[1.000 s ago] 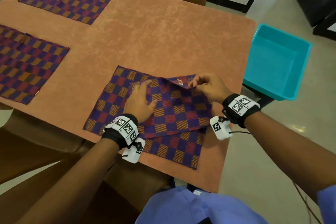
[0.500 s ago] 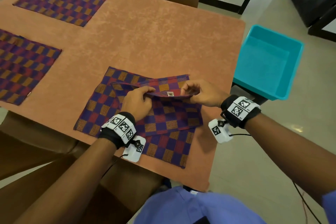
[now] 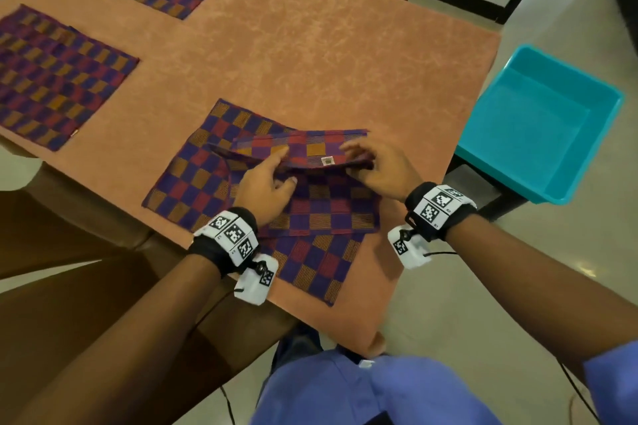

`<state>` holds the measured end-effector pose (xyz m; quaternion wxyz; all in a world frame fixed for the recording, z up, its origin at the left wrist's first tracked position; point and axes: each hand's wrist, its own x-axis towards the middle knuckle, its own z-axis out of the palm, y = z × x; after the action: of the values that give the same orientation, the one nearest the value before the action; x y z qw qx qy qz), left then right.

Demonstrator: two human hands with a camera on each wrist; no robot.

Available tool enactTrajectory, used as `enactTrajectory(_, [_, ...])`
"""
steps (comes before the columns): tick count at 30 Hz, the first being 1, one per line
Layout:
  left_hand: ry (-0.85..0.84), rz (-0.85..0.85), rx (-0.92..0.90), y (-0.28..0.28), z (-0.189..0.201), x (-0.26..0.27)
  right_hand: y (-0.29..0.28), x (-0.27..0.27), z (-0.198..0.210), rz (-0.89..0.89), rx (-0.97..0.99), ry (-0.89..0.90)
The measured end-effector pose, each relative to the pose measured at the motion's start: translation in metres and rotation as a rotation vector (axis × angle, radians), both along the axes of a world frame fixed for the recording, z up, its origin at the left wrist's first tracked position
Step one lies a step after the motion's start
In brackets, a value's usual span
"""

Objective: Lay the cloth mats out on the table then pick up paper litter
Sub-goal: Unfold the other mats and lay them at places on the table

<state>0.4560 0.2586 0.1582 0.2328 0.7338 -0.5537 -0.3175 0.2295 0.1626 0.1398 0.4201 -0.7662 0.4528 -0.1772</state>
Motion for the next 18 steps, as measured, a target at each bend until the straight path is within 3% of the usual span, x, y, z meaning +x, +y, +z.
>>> enactTrajectory(3, [0.001,-0.072,-0.024,-0.017,0.002,-0.008,-0.015,0.01,0.004,-0.037,-0.132,-0.047])
enactTrajectory(5, [-0.067,-0.105,-0.012,-0.024,-0.003,-0.014,-0.03,0.019,0.002,-0.05,-0.096,-0.042])
enactTrajectory(8, [-0.184,-0.125,0.125,-0.022,-0.021,-0.023,-0.053,0.032,-0.005,-0.012,-0.023,0.115])
enactTrajectory(12, [-0.135,-0.152,0.246,-0.01,-0.043,-0.035,-0.073,0.038,-0.018,0.172,-0.081,0.337])
enactTrajectory(16, [-0.092,-0.098,0.206,-0.013,-0.05,-0.046,-0.089,0.042,-0.011,0.344,-0.031,0.395])
enactTrajectory(18, [-0.038,-0.005,0.145,-0.02,-0.043,-0.051,-0.1,0.049,0.006,0.348,0.012,0.347])
